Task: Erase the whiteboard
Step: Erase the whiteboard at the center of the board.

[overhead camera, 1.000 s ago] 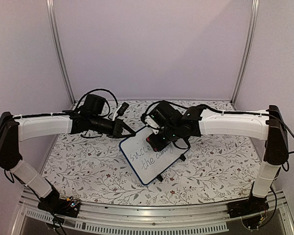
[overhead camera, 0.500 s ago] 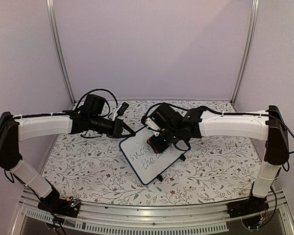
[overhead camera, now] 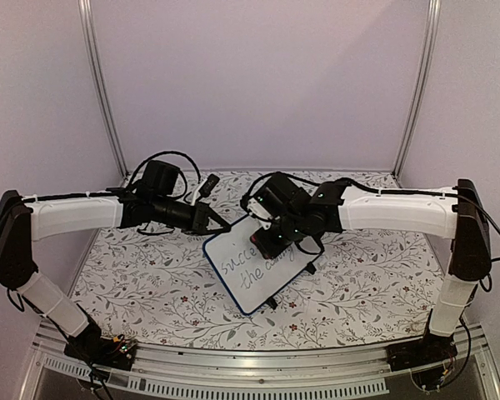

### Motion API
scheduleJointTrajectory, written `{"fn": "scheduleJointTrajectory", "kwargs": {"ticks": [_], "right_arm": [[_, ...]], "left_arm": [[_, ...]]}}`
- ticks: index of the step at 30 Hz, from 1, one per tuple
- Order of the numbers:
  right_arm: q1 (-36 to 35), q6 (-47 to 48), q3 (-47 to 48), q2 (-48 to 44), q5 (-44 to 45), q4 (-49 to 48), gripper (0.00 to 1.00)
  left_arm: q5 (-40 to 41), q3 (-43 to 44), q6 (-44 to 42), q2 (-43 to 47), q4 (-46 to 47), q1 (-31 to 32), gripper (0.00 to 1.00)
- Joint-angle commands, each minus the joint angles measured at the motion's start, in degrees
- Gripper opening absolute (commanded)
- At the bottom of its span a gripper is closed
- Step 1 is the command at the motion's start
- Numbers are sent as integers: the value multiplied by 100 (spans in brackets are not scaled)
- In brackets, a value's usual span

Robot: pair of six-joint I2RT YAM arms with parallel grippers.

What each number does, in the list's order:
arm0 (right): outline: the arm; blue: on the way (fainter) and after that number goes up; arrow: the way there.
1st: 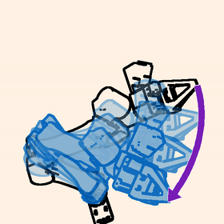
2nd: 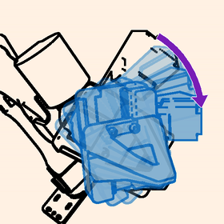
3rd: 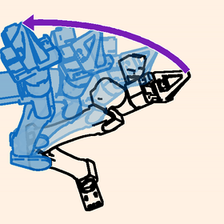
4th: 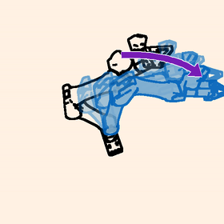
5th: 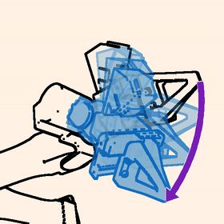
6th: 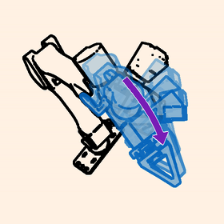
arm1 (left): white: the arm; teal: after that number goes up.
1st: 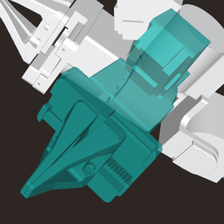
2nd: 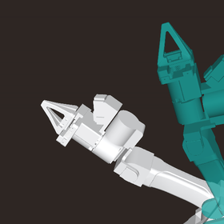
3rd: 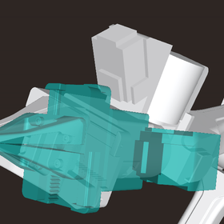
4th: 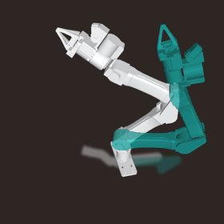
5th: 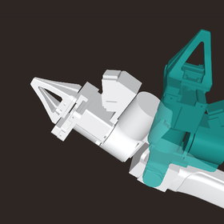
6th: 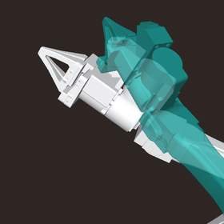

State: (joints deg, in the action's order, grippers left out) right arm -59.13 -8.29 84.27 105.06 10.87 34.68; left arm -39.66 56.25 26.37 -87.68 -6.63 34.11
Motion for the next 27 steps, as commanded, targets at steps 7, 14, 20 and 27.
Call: {"fn": "scheduleJointTrajectory", "kwargs": {"ticks": [7, 14, 20, 27], "right_arm": [[32, 193, 759, 410, 71, 118, 19], [-34, 172, 346, 312, -132, 156, 19], [-113, 79, -40, 140, -151, 144, 19], [-197, 84, 5, 92, -188, 116, 19]], "left_arm": [[-165, -41, -115, 26, 145, 66, 0], [-173, -35, -112, 32, 142, 62, 0], [-174, -39, -101, 17, 149, 66, 0], [-174, -44, -98, 10, 155, 68, 0]]}}
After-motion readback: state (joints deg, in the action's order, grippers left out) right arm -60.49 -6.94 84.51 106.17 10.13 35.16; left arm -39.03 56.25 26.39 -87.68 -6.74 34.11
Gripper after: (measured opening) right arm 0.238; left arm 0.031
